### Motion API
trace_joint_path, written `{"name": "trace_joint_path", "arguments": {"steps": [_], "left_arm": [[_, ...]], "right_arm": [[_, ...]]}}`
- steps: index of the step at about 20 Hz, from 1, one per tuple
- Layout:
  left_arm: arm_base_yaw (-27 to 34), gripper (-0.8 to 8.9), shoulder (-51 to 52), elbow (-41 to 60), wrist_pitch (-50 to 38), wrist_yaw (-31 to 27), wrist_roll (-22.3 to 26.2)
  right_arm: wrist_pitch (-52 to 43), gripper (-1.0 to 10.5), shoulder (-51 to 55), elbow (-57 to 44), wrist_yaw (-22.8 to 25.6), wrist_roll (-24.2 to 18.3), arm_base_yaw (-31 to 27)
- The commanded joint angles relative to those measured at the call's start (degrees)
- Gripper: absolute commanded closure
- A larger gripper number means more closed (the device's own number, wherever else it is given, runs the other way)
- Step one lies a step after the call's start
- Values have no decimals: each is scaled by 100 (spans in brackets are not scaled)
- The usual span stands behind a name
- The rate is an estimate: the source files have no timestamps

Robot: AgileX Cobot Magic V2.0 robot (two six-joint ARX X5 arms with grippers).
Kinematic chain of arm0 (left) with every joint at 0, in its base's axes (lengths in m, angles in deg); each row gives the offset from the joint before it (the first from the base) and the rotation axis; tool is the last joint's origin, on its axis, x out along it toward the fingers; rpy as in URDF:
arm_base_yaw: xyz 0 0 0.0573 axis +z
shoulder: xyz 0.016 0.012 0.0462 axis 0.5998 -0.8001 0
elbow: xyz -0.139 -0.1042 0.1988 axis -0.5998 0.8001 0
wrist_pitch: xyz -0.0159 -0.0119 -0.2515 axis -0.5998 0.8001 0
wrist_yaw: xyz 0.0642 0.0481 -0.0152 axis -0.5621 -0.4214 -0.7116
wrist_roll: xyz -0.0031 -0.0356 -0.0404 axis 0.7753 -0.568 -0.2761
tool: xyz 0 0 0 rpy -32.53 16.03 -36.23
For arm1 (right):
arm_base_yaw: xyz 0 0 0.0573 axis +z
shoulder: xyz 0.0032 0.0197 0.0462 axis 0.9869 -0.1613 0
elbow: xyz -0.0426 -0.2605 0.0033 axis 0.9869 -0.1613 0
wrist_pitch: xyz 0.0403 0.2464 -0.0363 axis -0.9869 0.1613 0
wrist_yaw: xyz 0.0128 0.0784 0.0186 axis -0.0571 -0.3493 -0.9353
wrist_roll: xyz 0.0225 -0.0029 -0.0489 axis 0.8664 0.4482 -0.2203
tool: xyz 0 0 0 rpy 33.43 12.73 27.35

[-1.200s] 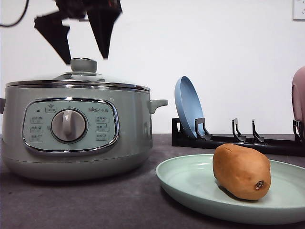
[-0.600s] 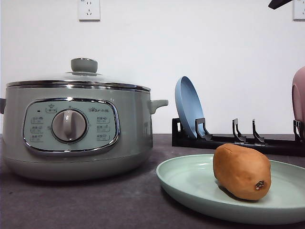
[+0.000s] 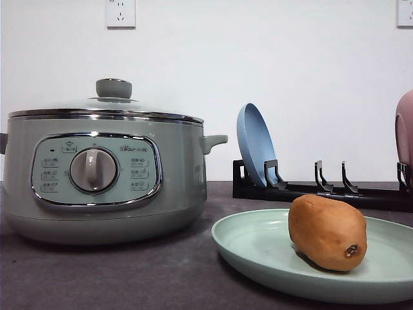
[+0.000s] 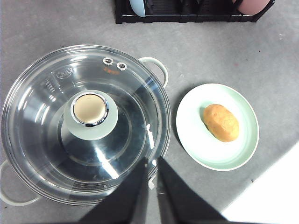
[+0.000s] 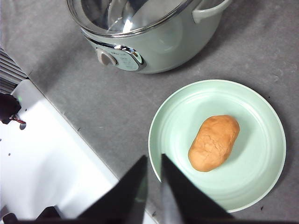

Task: The right arm pick the green plate and place it on desk, then the left arm uncap open the steamer lid, the right arm pick the potato and place it on the plate, then the right arm cap close the steamer lid

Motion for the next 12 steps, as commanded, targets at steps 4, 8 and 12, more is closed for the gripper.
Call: {"name": "trace_joint_path", "arguments": {"steps": [4, 8, 12], "left_arm": [[-31, 797, -70, -160, 173, 15, -9], [-31, 797, -70, -160, 173, 15, -7], [-33, 797, -70, -160, 173, 15, -9]], "right_arm": [[-227, 940, -37, 101, -17, -46, 28], [-387, 940, -37, 101, -17, -48, 31], [-472, 940, -37, 101, -17, -48, 31]]}}
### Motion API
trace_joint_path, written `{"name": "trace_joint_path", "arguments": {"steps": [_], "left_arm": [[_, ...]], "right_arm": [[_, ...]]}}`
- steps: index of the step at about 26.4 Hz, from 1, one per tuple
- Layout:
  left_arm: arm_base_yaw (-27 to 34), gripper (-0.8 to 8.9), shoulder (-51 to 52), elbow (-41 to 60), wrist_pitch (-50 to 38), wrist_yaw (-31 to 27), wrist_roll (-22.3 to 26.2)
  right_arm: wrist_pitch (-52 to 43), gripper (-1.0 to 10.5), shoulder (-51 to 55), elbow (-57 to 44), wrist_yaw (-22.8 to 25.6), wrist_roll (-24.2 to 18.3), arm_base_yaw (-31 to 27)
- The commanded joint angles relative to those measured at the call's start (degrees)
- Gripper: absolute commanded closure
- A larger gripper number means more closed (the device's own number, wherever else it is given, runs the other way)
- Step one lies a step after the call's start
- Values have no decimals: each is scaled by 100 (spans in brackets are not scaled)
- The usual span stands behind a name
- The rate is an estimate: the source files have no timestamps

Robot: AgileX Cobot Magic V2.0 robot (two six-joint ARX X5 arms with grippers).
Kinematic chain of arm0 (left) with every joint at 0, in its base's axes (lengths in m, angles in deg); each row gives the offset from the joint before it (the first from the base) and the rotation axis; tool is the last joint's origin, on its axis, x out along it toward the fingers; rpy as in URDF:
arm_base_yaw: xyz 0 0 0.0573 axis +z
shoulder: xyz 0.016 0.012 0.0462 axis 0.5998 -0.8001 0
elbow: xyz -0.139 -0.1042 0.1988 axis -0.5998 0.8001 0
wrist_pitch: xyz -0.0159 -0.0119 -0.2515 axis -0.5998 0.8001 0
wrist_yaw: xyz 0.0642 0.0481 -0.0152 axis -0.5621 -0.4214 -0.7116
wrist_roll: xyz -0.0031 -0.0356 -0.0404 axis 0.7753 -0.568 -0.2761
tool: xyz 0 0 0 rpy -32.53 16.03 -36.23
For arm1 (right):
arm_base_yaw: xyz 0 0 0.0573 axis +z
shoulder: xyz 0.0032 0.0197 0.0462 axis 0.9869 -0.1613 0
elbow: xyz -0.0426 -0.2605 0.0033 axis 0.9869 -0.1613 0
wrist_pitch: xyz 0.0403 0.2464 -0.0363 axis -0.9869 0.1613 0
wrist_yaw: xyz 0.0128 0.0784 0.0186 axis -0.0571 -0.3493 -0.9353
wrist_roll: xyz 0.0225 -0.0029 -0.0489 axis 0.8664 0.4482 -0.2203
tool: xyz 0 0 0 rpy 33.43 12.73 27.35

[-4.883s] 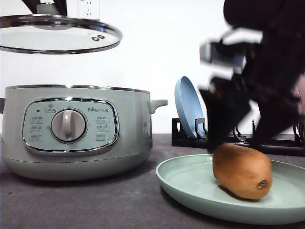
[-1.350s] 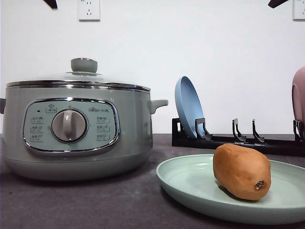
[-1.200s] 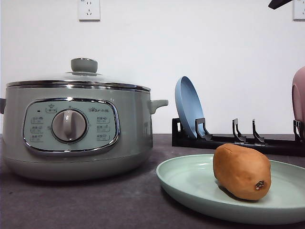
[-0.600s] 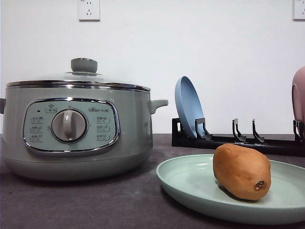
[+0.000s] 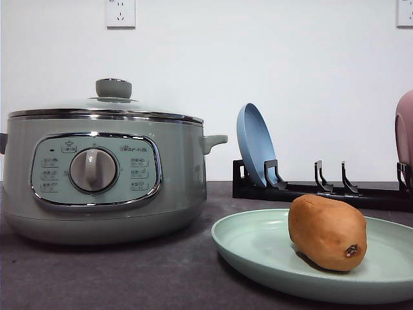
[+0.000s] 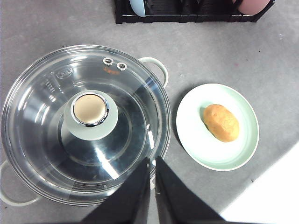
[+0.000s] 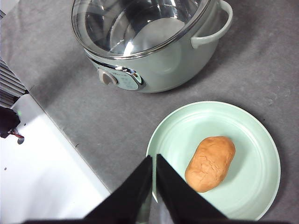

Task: The right arm pick the green plate and place it on desk, then the left arm uncap open the steamer lid, the right arm pick the potato and place it on the plate, then the right arm cap close the steamer lid

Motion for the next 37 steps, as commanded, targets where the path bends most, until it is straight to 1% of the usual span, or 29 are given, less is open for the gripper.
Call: {"name": "trace_joint_path", "arguments": {"steps": [1, 2, 3, 6, 8, 10, 11, 13, 16, 19, 23, 28, 37], "left_arm": [[-35, 797, -68, -160, 166, -17, 138], [11, 797, 4, -160, 136, -181, 452], [68, 797, 103, -157, -87, -247, 481], [577, 797, 833, -17, -1766, -271, 553], [1016, 797, 1510, 455, -2962, -269, 553], [1541, 797, 2267, 1290, -3912, -284, 667], [1821, 797, 2667, 1808, -4291, -413, 745], [2302, 797, 3460, 2920, -5062, -979, 898], [2651, 797, 4135, 3971, -5807, -1436, 949], [2940, 797, 4850, 5125, -6544, -1545, 949], [3134, 797, 5633, 6430, -7049, -1545, 949], [3220, 797, 6369, 7772, -7322, -1545, 931], [3239, 797, 7350, 9492, -7324, -1547, 927]], "right_arm": [[-55, 940, -37, 101, -15, -48, 31], [-55, 940, -39, 101, -15, -48, 31], [-57, 940, -37, 101, -15, -48, 31], [-66, 940, -37, 101, -15, -48, 31], [-74, 940, -37, 101, -15, -48, 28], [-74, 940, -37, 101, -15, -48, 31], [-74, 940, -37, 101, -15, -48, 31], [-74, 940, -37, 101, -15, -48, 31], [-74, 940, -37, 101, -15, -48, 31], [-74, 940, -37, 101, -15, -48, 31], [-74, 940, -37, 101, -15, -48, 31], [-74, 940, -37, 101, -15, -46, 28], [-74, 940, -37, 101, -15, -48, 31]]}}
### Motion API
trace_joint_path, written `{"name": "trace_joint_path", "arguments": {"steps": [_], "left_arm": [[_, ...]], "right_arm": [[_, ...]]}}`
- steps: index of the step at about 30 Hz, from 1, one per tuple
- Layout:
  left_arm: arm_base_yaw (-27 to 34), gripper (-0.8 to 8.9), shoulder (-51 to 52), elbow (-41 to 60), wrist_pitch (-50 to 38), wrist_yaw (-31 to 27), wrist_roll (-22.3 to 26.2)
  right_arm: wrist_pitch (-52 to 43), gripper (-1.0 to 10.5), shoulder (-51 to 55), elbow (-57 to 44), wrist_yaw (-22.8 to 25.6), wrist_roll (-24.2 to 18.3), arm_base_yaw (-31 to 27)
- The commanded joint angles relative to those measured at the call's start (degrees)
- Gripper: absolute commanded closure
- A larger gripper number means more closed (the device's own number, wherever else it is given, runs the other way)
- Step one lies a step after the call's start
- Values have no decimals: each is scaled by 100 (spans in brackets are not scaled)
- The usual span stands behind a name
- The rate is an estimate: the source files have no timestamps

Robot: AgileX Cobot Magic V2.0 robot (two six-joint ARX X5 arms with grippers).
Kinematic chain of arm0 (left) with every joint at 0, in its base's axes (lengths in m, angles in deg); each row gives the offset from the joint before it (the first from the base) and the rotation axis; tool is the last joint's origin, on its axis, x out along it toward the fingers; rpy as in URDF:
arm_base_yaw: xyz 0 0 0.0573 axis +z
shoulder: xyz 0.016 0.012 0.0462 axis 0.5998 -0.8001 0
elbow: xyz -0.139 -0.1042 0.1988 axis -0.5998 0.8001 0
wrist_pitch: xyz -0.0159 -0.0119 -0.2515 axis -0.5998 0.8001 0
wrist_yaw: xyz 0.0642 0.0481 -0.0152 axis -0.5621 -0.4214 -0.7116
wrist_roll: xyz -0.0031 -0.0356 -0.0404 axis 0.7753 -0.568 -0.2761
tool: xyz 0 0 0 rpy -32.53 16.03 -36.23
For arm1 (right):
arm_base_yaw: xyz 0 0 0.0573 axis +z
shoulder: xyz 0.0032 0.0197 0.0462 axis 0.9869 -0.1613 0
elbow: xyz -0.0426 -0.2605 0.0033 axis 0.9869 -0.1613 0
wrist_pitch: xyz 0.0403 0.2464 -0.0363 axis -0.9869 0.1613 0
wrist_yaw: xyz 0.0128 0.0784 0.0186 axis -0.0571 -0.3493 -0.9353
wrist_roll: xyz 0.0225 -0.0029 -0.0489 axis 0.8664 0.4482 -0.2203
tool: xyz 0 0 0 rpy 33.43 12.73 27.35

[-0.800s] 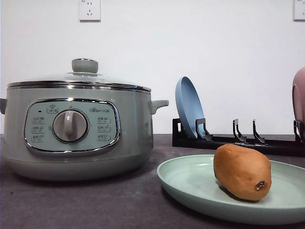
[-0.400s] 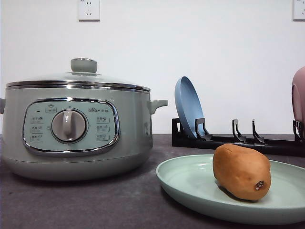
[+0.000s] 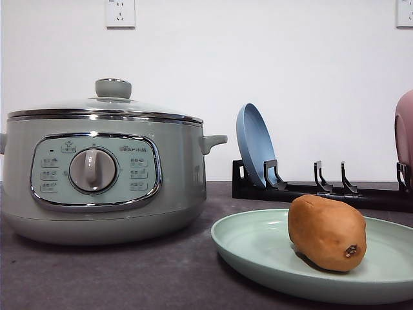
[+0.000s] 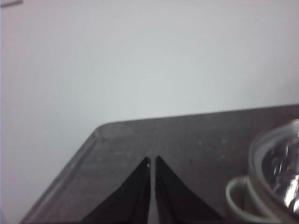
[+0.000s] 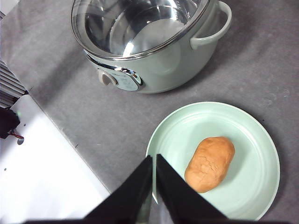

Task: The right arm pick the green plate and place it on desk, then the left arm uncap open the steamer lid, the right arm pick the potato and place it on the plate, then the right arm cap close the steamer lid

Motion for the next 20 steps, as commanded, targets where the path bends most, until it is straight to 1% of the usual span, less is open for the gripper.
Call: {"name": "trace_joint_path", "arguments": {"steps": [1, 8, 12, 20], "left_arm": [[22, 797, 260, 470, -83, -20, 22], [20, 797, 831, 1360, -24, -20, 4], [20, 797, 992, 1615, 81, -20, 4], [20, 797, 990, 1980, 216, -9, -20]], "right_arm": [[-57, 940, -37, 101, -17, -48, 31], [-57, 940, -37, 101, -17, -48, 31], [-57, 940, -37, 101, -17, -48, 31], [-57, 940, -37, 101, -17, -48, 31]]}}
